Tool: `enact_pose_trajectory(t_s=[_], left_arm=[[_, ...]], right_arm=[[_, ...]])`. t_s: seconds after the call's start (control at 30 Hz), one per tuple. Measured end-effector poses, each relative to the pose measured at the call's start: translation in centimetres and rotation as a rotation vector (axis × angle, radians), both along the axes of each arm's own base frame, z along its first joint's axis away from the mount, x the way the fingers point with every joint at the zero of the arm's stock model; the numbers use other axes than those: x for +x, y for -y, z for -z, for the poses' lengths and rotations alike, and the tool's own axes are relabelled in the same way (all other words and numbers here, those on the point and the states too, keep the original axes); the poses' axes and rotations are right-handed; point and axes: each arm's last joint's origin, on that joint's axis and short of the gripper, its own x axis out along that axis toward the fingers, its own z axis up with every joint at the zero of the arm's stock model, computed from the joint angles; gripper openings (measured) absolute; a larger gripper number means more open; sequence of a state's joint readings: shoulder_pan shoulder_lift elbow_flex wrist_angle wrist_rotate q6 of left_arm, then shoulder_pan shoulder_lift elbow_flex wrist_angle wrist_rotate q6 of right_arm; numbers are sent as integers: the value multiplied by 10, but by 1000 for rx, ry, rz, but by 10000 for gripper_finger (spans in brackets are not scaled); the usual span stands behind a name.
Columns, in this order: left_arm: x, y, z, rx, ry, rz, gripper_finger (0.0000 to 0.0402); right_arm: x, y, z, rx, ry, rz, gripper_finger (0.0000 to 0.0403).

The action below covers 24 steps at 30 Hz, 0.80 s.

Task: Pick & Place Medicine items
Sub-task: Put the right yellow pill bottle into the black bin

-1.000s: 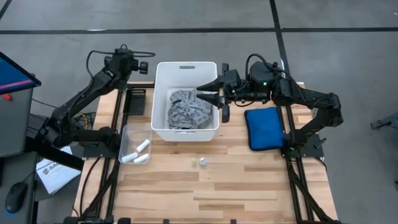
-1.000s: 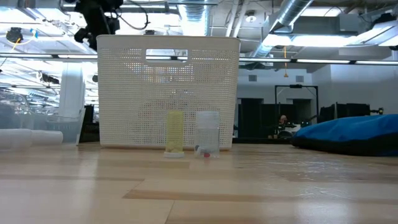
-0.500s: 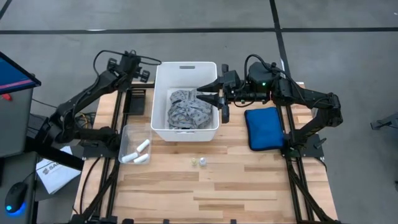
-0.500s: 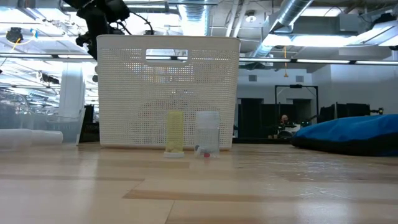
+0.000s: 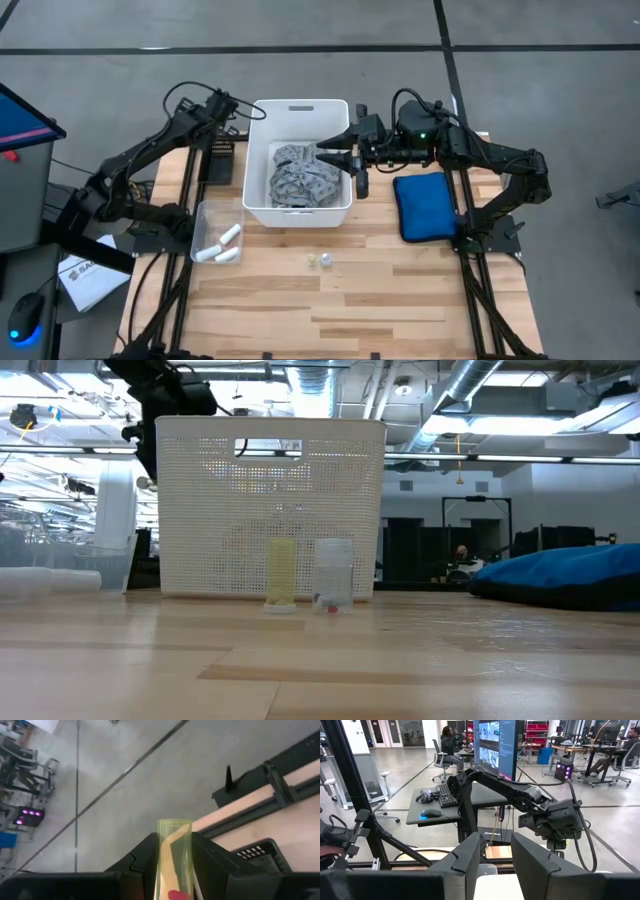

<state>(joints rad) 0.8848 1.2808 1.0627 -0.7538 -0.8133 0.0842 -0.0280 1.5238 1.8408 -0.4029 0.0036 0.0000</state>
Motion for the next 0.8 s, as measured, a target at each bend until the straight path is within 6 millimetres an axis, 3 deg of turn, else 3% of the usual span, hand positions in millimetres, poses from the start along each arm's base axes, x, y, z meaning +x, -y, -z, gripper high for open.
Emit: enact_pose_trajectory(t_s=[0.3, 0.8], left_arm=[[0, 13, 50, -91, 5, 7, 100], [-1, 28, 85, -85, -85, 22, 100]], right_arm=[[0, 0, 2, 1, -18, 0, 109], [0, 0, 2, 1, -24, -3, 109]])
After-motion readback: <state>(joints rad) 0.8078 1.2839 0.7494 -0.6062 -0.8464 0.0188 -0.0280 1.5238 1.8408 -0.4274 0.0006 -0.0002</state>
